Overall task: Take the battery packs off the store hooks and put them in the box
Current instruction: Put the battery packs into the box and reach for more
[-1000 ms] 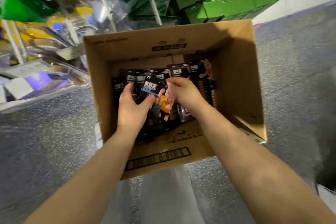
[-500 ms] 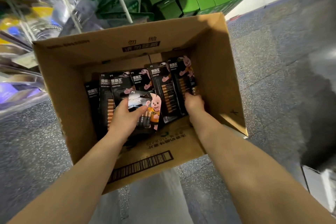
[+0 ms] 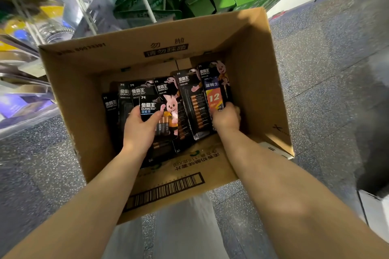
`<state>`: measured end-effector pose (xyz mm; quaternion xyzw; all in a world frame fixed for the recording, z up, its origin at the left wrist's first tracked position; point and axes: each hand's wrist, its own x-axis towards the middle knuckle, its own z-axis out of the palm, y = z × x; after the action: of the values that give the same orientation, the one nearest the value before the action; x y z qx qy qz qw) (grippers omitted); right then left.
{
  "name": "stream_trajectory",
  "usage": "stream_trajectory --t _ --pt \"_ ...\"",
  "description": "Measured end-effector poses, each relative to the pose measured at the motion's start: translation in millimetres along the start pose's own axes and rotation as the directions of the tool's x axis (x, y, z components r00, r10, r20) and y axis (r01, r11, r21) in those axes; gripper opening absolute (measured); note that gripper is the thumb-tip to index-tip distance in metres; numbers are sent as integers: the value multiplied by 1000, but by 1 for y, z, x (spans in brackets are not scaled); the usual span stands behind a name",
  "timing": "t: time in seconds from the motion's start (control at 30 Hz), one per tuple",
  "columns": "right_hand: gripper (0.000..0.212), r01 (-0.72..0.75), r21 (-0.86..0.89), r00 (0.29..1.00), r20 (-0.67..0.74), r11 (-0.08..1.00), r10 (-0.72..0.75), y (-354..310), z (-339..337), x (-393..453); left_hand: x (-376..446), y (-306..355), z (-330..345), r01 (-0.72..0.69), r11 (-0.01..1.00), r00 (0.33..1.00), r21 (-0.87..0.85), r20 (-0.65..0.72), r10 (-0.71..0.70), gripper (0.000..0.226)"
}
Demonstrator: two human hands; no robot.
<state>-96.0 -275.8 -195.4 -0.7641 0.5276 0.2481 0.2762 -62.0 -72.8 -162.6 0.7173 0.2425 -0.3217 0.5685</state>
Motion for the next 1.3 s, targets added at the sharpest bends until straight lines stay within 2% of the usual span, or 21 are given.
stream_trajectory --t 0.07,0.17,0.3,0.4,0.47,0.57,0.67,0.73,0.8,0.9,1.0,1.07,1.17,1.23,1.3 --pt "33 39 21 999 -38 999 -38 2 3 -2 0 -1 2 18 1000 1000 -7 6 -18 21" --pt "27 110 53 994 -35 993 -108 1 1 -4 0 -1 4 62 996 998 -63 7 -62 13" --pt "26 94 379 982 118 921 -149 -15 -12 -13 -1 2 3 112 984 993 -136 -27 -116 16" --pt "18 -33 623 948 266 781 -172 -25 -21 -28 -2 6 2 136 967 988 -214 -38 -148 15" --pt "9 -83 673 909 354 735 -221 -27 -20 -41 -3 9 5 143 955 987 -259 -31 -157 10" --pt "10 19 557 881 383 830 -277 -30 -6 -56 -4 11 11 134 949 990 -284 -11 -143 20" --pt "18 223 382 880 317 897 -354 -33 10 -68 -4 8 17 79 953 996 -293 -7 -85 14" --pt "23 394 227 857 260 891 -445 -35 11 -75 -4 10 20 30 957 998 -287 -43 -44 18" --pt "28 463 162 842 225 871 -490 -34 8 -74 -3 13 24 -2 966 997 -259 -73 -18 20" --pt "28 451 156 875 116 879 -470 -31 -4 -52 1 17 24 24 959 995 -282 -83 -49 19" --pt "38 360 56 932 22 931 -361 -21 -14 -14 5 18 20 26 963 994 -269 -91 -52 17" --pt "49 283 -61 959 40 957 -281 -16 -16 7 7 15 15 20 965 995 -260 -94 -46 17" --pt "65 201 -99 968 172 975 -182 -13 -12 20 8 11 10 52 957 993 -285 -87 -80 21" --pt "62 224 -162 957 222 961 -186 -10 -8 15 8 7 9 60 955 992 -289 -90 -90 23" --pt "49 309 -165 938 217 937 -272 -7 -5 3 7 5 9 47 964 991 -262 -109 -78 24"
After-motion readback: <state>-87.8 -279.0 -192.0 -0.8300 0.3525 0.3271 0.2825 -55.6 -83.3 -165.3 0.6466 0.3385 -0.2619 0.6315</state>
